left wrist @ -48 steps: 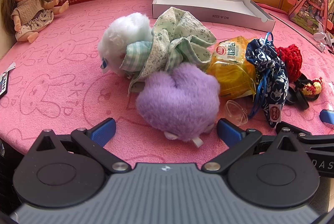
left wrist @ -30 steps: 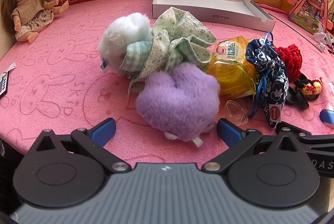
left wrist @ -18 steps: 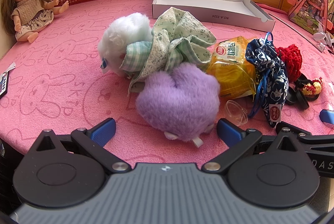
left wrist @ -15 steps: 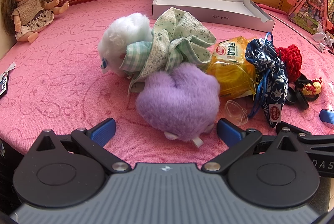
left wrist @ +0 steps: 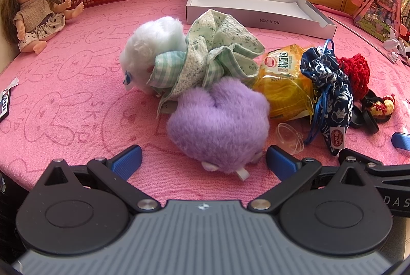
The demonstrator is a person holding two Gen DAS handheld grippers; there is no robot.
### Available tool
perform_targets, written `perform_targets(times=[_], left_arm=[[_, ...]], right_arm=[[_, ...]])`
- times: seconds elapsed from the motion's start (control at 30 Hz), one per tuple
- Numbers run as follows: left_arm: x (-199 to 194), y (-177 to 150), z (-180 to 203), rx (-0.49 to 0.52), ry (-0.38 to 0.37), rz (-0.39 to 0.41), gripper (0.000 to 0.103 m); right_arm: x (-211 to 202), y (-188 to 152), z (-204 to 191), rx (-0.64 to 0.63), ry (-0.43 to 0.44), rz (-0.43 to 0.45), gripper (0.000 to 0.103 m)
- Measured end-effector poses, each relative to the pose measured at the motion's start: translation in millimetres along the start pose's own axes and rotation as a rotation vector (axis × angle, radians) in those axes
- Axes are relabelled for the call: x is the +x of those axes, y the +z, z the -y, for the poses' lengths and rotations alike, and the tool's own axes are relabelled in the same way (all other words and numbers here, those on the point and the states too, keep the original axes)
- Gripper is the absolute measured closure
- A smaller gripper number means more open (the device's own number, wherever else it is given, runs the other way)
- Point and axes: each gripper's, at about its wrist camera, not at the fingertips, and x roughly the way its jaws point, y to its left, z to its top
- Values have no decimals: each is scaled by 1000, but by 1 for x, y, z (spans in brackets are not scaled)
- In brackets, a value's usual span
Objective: Organize objects
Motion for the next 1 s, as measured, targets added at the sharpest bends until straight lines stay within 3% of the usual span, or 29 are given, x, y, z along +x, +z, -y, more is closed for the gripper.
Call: perform_targets(times=[0.7,0.83,1.0], left_arm=[[-3,-7,-8,23,-37,54,0],[-14,-6,-14,-8,-66,113,0],[-24,-5,-8,47,-52,177,0]], right_arm=[[-5,-4,7,18,-5,21,3],[-7,-3,13,30,-18,33,8],[-8,-1,19,44,-38,46,15]])
